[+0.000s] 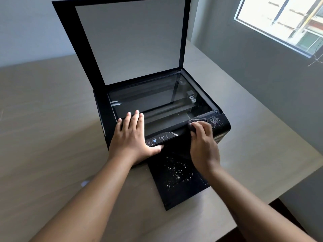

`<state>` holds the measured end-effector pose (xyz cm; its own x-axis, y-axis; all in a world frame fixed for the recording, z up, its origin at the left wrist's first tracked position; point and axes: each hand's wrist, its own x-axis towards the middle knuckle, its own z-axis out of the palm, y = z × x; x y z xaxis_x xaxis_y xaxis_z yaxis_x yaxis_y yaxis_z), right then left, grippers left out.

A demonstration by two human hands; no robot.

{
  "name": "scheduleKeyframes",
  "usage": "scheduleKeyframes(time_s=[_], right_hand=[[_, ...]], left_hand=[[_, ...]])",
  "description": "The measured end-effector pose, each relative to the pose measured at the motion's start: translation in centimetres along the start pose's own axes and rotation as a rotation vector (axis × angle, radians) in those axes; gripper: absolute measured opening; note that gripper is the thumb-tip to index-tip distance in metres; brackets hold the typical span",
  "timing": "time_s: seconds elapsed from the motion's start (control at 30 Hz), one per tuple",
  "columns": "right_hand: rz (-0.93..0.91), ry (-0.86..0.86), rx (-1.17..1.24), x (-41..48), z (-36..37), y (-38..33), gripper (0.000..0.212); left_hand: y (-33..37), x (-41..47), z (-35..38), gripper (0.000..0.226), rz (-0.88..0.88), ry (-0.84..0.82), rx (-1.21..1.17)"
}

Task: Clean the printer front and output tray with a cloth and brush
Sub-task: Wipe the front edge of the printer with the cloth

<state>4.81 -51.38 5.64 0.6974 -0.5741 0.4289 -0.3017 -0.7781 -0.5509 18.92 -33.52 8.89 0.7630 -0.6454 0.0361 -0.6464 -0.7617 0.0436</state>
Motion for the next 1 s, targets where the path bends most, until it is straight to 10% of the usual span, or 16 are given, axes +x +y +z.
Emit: scheduleKeyframes(time_s=[0.13,1.0], right_hand=[[-0.219,-0.158,-0.017,-0.8,0.1,-0.2,0.033],[-0.225,-0.243,-0.106,-1.2,-0.2,-0.1,0.052]], left_hand=[[0.1,0.0,0.0,0.129,0.0,0.0,0.006],[0.2,-0.2,-0.2,0.128,-0.008,0.001,-0.01]])
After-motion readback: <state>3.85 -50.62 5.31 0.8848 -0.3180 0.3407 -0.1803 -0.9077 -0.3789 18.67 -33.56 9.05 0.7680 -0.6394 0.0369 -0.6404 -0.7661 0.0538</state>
